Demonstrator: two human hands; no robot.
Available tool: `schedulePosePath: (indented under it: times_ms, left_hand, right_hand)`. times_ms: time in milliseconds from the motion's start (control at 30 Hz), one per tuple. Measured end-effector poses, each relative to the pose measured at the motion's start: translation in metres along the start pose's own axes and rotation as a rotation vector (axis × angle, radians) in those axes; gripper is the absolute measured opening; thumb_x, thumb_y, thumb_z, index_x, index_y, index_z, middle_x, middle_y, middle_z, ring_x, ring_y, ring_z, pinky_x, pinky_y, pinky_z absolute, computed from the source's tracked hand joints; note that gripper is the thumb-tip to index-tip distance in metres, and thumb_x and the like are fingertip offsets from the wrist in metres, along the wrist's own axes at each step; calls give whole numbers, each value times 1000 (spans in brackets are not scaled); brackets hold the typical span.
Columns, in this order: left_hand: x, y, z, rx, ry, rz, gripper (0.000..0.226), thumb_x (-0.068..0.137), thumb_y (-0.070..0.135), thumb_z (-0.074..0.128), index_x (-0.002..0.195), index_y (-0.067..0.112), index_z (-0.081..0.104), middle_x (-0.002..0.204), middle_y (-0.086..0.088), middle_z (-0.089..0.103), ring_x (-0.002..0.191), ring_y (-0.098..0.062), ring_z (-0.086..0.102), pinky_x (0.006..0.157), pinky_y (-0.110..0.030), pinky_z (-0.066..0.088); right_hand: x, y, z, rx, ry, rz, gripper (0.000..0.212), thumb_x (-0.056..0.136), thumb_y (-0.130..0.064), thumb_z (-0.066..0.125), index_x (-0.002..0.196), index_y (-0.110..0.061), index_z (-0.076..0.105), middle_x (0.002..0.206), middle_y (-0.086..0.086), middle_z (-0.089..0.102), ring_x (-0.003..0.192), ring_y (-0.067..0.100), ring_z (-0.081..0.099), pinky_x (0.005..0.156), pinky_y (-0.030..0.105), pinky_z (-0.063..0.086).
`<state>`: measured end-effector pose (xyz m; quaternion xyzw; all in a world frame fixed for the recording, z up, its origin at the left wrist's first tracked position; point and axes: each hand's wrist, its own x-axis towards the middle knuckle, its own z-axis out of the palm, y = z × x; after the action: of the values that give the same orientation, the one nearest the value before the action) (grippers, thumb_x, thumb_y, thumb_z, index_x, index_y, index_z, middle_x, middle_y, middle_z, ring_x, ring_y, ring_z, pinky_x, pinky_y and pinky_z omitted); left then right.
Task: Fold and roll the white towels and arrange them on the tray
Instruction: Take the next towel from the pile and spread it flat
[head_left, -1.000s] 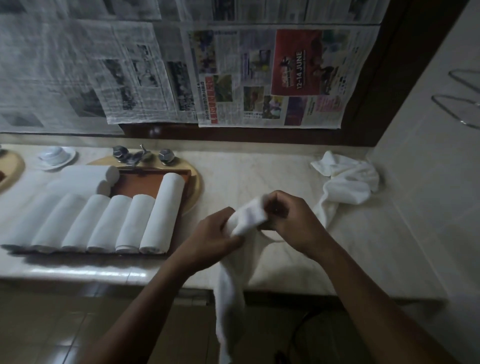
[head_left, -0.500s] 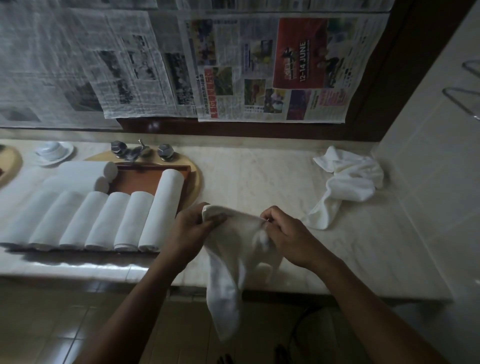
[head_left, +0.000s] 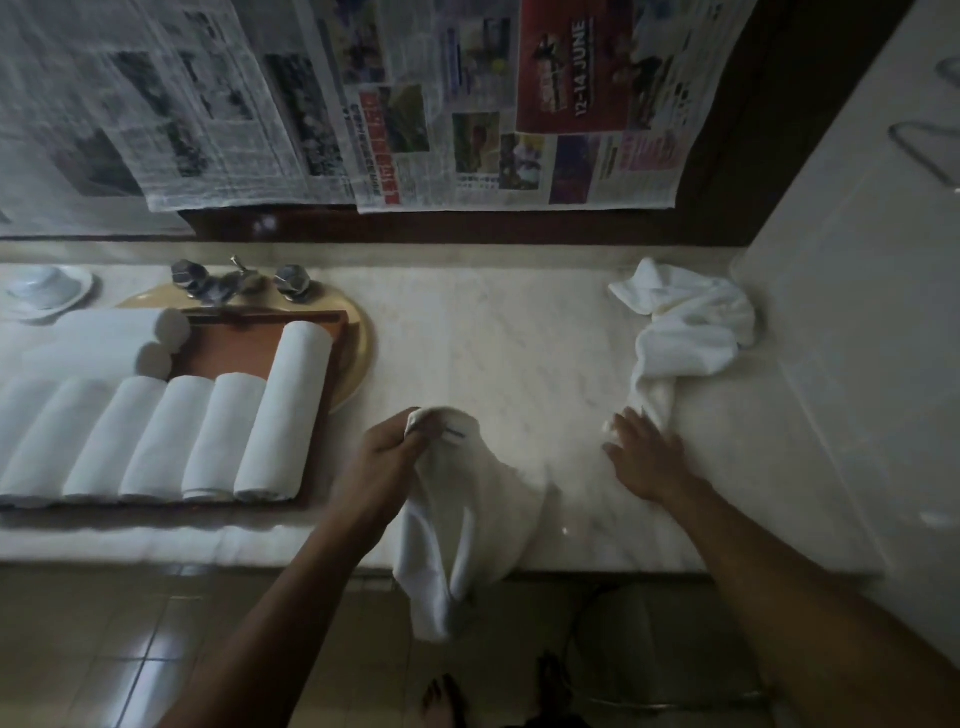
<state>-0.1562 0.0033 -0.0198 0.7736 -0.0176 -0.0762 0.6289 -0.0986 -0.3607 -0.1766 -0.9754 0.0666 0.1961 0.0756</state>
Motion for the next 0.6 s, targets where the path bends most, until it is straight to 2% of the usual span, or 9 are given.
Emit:
schedulePosePath:
  times_ms: [100, 233, 300, 367, 400, 467, 533, 567, 600]
  left_hand:
    - [4, -8, 5, -25, -17, -44, 33, 109, 26, 47, 99, 22, 78, 100, -6, 77, 99, -25, 71, 91, -56, 54]
    - [6, -12, 13, -99, -46, -79, 29, 107, 21, 52, 94, 16, 77, 96, -13, 76, 97, -31, 71, 89, -53, 53]
    - [7, -11, 18, -125, -76, -88, 28, 107, 20, 53, 92, 14, 76, 94, -15, 75, 93, -29, 71, 87, -51, 53]
    - [7, -8, 21, -145, -120, -98, 27, 107, 20, 54, 90, 11, 74, 88, -13, 73, 85, -25, 68, 79, -44, 52]
    - [8, -5, 24, -155, -143, -103, 27, 106, 21, 54, 88, 11, 72, 84, -11, 71, 82, -22, 66, 75, -39, 51]
    - [4, -2, 16, -154, -178, -98, 27, 106, 23, 54, 90, 10, 71, 85, -8, 71, 82, -21, 66, 73, -34, 51]
    - [1, -3, 0, -126, -172, -81, 27, 106, 25, 54, 97, 8, 73, 90, -10, 73, 86, -24, 69, 76, -35, 54]
    - [-3, -8, -12, -99, -153, -68, 28, 105, 28, 55, 97, 8, 73, 89, -9, 73, 85, -22, 69, 75, -34, 54]
    - [-6, -16, -23, -55, -130, -47, 30, 104, 33, 57, 95, 9, 73, 86, -8, 71, 81, -18, 67, 72, -32, 52]
  right_hand:
    - [-13, 39, -6, 27, 25, 93, 57, 108, -46, 24, 159, -22, 28, 172, -5, 11, 157, 13, 9, 122, 55, 19]
    - [-34, 35, -23, -81, -22, 124, 59, 106, -43, 42, 160, -24, 26, 170, -3, 17, 156, 20, 14, 122, 60, 14]
    - [-48, 0, -26, 145, 23, -46, 77, 95, -45, 65, 160, -26, 27, 168, 0, 23, 154, 20, 21, 124, 50, 20]
    - [-66, -48, -25, 428, -71, -310, 99, 79, -52, 81, 160, -28, 29, 166, -2, 27, 151, 16, 26, 122, 40, 26]
    - [-75, -72, -25, 423, -138, -428, 102, 74, -57, 81, 158, -30, 31, 163, -5, 31, 148, 13, 28, 121, 36, 28]
    - [-87, -105, -18, 315, -219, -527, 78, 78, -56, 76, 145, -27, 50, 148, -4, 51, 136, 14, 45, 111, 33, 39]
    - [-92, -108, -17, 280, -212, -460, 35, 86, -44, 72, 114, -22, 67, 114, 0, 69, 103, 18, 65, 91, 39, 53]
    - [-96, -106, -15, 338, -179, -434, 21, 86, -40, 72, 97, -23, 67, 96, -2, 70, 88, 17, 65, 81, 40, 55]
    - [-97, -98, -14, 406, -143, -405, 17, 85, -39, 74, 84, -25, 64, 83, -6, 67, 78, 14, 64, 74, 39, 53]
